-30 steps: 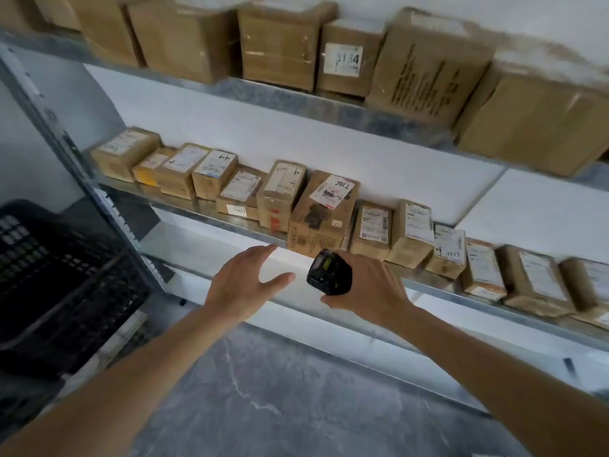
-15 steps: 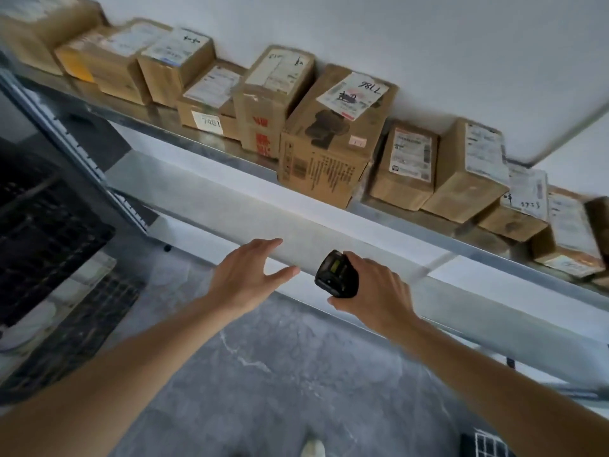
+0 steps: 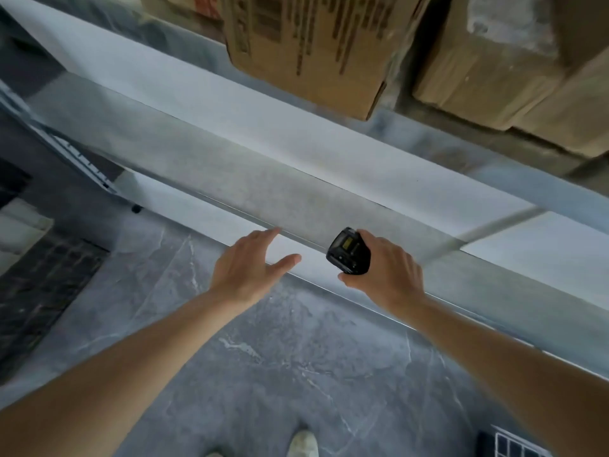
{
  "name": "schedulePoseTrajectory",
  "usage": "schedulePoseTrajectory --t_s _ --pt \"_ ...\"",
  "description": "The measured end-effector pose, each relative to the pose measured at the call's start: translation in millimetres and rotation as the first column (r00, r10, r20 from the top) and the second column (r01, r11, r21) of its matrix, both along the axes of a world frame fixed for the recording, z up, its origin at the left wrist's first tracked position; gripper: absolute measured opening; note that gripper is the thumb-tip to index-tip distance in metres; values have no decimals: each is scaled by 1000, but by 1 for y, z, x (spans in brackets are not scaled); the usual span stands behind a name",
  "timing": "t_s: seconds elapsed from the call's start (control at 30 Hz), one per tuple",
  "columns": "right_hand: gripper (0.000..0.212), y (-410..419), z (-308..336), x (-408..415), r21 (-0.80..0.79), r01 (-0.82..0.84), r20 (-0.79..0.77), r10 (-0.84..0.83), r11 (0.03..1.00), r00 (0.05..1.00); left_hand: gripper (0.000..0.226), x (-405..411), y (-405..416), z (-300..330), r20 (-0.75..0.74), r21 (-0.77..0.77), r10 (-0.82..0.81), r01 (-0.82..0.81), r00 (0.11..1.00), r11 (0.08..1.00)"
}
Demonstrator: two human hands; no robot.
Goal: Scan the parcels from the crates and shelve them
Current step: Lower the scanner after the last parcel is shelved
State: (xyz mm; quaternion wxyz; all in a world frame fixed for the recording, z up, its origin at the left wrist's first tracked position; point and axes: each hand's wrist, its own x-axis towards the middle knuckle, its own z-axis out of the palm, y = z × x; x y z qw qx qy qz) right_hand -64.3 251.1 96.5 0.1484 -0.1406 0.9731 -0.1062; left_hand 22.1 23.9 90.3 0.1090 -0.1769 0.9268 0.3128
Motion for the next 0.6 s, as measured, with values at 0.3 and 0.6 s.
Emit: schedulePoseTrajectory --t_s 0.3,0.6 --pt "75 -1 -85 -54 41 21 13 -22 999 1000 68 -35 9 -66 21 26 46 -47 999 999" --pt "90 -21 -125 -99 12 51 -34 -50 999 998 66 -57 -11 -99 6 -29 25 -25 1000 999"
